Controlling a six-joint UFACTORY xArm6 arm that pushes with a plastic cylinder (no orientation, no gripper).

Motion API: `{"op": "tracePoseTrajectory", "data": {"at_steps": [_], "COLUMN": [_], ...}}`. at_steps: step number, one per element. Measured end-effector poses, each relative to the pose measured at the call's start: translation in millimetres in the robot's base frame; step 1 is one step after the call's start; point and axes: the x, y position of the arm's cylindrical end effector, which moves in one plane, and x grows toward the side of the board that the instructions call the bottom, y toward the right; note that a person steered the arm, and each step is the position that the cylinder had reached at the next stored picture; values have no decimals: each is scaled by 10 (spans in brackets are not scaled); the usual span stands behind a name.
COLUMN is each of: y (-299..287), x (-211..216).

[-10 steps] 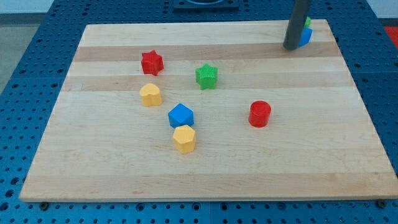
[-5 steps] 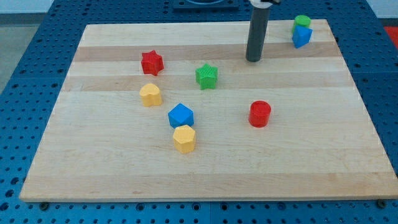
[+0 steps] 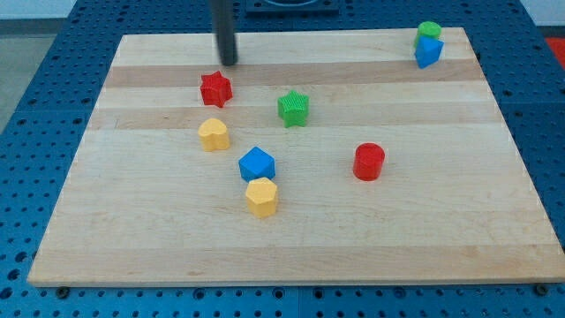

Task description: Move red star to blue triangle

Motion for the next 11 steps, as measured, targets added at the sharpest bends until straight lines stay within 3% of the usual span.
{"op": "tracePoseTrajectory", "data": {"at_steps": [1,4,11], "y": [-482,-445,1861], "x": [159,773,646]}}
